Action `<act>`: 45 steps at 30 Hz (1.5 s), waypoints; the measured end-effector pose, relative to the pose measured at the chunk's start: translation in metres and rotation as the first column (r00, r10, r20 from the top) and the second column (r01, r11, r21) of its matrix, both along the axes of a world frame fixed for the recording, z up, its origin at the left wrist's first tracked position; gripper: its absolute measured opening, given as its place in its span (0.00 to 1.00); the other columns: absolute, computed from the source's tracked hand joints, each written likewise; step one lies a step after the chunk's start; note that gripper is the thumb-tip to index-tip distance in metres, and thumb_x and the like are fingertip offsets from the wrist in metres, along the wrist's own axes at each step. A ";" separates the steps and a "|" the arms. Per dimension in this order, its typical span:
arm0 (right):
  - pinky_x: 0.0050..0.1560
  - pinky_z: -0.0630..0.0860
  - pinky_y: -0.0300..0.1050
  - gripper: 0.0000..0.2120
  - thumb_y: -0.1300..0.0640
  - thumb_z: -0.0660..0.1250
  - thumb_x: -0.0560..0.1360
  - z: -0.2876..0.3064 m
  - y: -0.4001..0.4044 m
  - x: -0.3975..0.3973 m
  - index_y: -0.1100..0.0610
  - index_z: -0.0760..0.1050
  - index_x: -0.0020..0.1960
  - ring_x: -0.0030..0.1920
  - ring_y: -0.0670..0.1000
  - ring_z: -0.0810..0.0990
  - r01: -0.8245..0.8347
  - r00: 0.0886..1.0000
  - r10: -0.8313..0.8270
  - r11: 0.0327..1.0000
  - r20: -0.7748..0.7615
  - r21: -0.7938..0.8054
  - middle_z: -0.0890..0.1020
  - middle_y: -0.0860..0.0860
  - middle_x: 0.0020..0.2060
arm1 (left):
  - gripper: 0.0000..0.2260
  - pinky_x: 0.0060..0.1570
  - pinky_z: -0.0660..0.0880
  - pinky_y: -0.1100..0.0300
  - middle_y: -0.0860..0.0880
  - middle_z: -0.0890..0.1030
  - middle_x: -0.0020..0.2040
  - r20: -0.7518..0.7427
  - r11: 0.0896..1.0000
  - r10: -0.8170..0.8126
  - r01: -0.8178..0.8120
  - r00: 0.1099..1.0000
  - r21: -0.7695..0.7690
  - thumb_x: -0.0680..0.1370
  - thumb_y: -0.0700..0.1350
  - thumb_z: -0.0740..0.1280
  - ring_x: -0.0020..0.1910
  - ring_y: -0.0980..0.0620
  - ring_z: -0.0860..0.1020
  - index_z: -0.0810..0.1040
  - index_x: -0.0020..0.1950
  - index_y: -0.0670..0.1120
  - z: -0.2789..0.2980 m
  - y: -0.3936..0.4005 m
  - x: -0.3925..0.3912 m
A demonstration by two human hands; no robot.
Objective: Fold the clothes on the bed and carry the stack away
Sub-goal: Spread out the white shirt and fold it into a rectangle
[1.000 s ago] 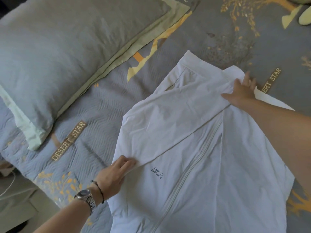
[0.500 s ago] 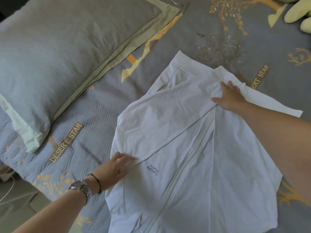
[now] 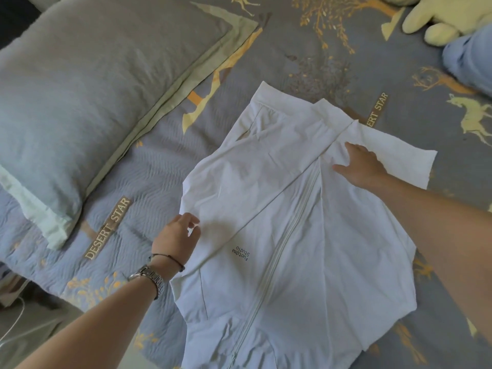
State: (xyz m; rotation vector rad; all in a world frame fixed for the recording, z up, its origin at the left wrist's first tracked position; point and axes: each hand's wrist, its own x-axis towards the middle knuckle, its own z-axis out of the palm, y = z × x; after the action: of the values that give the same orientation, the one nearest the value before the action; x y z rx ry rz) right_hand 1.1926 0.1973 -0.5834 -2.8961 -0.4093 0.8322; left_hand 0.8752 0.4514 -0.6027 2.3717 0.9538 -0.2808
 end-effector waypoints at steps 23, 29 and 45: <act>0.68 0.65 0.53 0.29 0.56 0.67 0.75 0.021 -0.160 -0.279 0.58 0.60 0.72 0.71 0.57 0.62 0.692 0.719 -0.688 0.695 -0.101 0.195 0.66 0.57 0.70 | 0.11 0.50 0.72 0.52 0.46 0.76 0.57 -0.130 0.687 -0.699 0.711 0.703 0.152 0.77 0.47 0.59 0.55 0.46 0.75 0.74 0.58 0.48 0.058 -0.081 0.142; 0.65 0.67 0.54 0.25 0.57 0.68 0.73 -0.002 -0.187 -0.304 0.57 0.65 0.68 0.69 0.56 0.64 0.729 0.681 -0.710 0.632 -0.181 0.263 0.67 0.55 0.69 | 0.14 0.51 0.73 0.51 0.45 0.77 0.58 -0.061 0.623 -0.774 0.776 0.630 0.100 0.77 0.47 0.60 0.56 0.45 0.76 0.71 0.62 0.47 0.061 -0.159 0.152; 0.68 0.62 0.46 0.19 0.56 0.62 0.77 -0.022 -0.195 -0.352 0.56 0.67 0.67 0.71 0.53 0.61 0.177 0.977 -0.199 0.960 0.083 0.219 0.65 0.52 0.69 | 0.15 0.53 0.72 0.53 0.47 0.74 0.59 -0.222 0.499 -0.828 0.858 0.514 0.127 0.78 0.46 0.59 0.59 0.48 0.72 0.69 0.64 0.47 0.006 -0.182 0.037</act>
State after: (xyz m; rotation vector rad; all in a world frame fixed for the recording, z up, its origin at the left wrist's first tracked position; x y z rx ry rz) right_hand 0.8409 0.0023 -0.6052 -2.7341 -0.2109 0.5732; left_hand 0.9125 0.2690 -0.5963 2.8946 -0.2851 -0.7426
